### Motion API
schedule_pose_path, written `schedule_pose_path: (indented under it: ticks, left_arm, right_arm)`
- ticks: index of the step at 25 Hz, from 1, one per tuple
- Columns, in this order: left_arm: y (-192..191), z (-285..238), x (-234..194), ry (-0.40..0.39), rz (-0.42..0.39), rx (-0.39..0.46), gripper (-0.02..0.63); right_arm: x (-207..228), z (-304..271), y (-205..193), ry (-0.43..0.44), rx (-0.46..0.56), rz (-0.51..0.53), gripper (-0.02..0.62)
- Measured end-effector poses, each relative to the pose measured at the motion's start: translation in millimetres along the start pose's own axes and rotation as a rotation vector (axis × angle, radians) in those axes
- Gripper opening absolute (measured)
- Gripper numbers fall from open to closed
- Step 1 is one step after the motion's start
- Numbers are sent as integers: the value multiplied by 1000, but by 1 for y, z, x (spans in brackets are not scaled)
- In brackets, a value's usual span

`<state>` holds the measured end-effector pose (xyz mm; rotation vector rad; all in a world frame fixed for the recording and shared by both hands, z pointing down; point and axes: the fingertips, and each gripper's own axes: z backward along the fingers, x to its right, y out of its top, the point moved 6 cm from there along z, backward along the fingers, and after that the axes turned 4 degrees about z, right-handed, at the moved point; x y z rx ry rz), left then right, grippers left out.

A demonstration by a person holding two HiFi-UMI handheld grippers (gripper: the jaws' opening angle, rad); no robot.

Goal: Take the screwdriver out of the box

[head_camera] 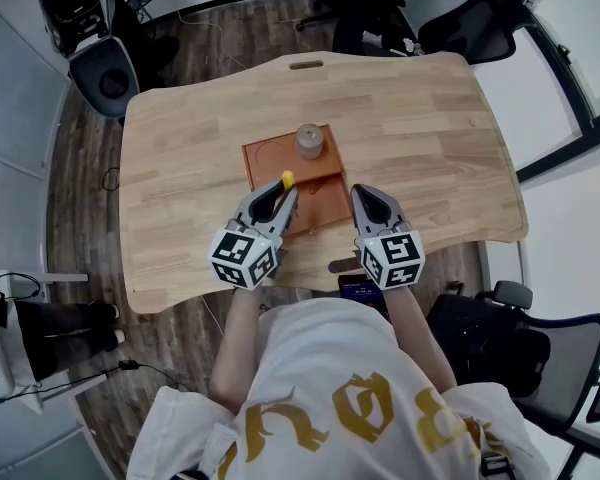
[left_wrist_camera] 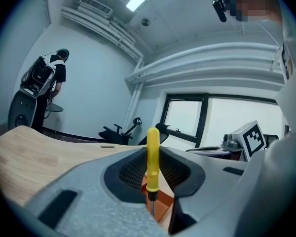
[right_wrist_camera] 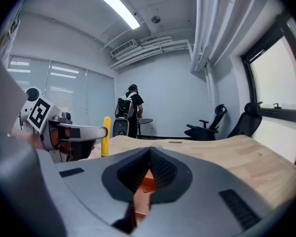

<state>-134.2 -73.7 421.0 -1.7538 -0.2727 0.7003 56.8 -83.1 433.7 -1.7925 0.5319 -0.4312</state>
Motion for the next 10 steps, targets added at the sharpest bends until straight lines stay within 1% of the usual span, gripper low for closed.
schedule_pose_path:
  ticks: [10]
  left_arm:
    - [-3,-7,-5,-1,5,-11,77]
  right_arm:
    - [8,-3,-3,-14,-2,-6,11]
